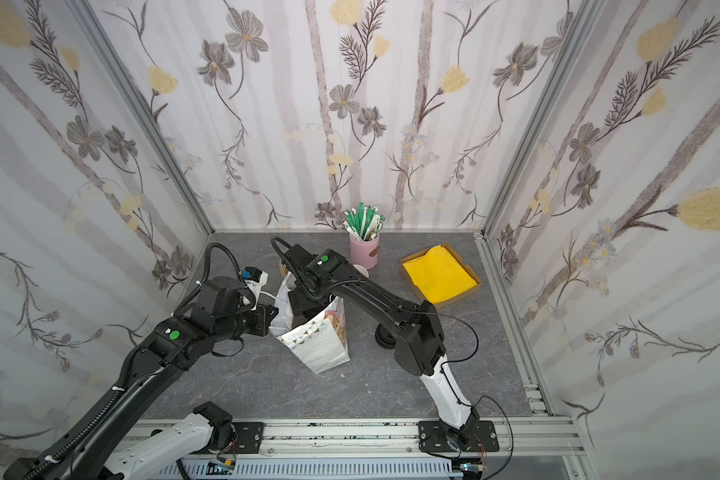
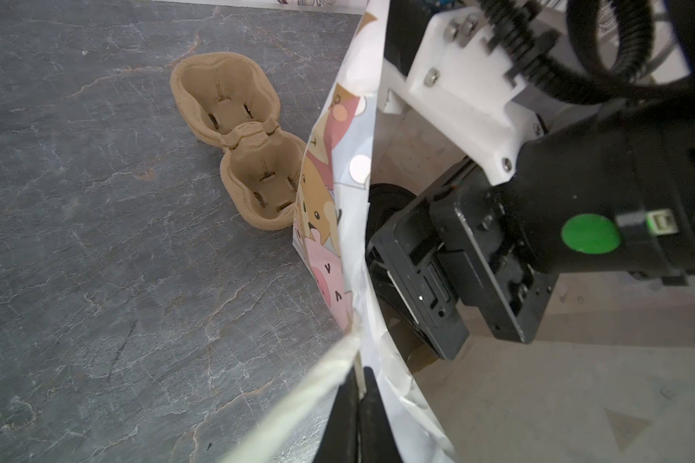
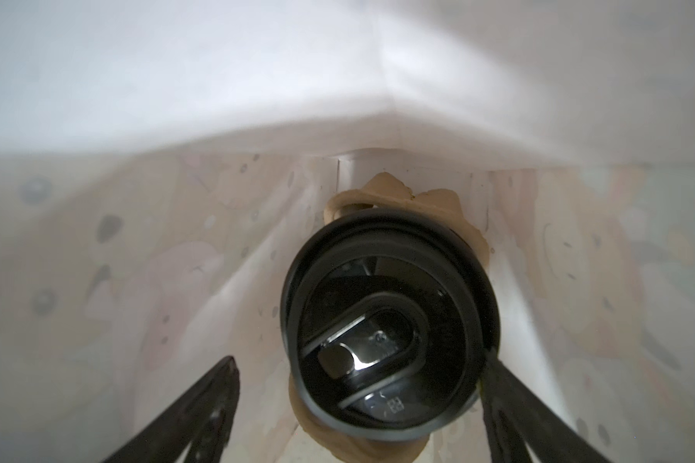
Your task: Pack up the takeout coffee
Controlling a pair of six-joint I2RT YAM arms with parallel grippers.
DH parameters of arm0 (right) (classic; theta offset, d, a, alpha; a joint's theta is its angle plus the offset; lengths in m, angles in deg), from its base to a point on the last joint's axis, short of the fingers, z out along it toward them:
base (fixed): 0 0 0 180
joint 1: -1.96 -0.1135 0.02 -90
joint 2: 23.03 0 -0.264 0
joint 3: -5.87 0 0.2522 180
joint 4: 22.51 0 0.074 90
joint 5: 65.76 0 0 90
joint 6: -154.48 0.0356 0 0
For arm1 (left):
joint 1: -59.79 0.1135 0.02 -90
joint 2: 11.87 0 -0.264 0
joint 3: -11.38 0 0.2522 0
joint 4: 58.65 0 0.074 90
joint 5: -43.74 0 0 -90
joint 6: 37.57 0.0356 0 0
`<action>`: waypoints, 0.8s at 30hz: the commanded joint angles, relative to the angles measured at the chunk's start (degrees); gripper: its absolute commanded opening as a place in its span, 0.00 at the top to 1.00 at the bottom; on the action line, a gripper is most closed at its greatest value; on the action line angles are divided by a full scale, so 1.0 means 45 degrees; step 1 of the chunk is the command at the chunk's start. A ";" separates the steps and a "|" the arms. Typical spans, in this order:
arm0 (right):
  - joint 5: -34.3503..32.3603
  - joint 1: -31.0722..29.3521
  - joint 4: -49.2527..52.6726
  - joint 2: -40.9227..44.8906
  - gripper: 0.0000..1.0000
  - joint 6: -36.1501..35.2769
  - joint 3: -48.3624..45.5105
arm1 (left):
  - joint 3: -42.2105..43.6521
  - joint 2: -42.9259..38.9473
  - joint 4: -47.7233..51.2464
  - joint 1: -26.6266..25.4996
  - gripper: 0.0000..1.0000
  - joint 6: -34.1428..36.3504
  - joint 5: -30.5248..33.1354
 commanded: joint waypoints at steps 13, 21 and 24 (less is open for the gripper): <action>-0.1140 0.0032 -0.0167 0.0142 0.04 0.0629 0.0164 | -0.0104 0.0006 0.0286 -0.0005 1.00 0.0123 0.0033; -0.1356 -0.0008 -0.0273 0.0184 0.01 0.1154 0.0164 | -0.0284 0.0081 0.0286 0.0007 1.00 0.0155 0.0118; -0.1480 -0.0021 -0.0124 0.0156 0.01 0.1307 0.0164 | -0.0419 0.0146 0.0286 0.0002 1.00 0.0200 0.0184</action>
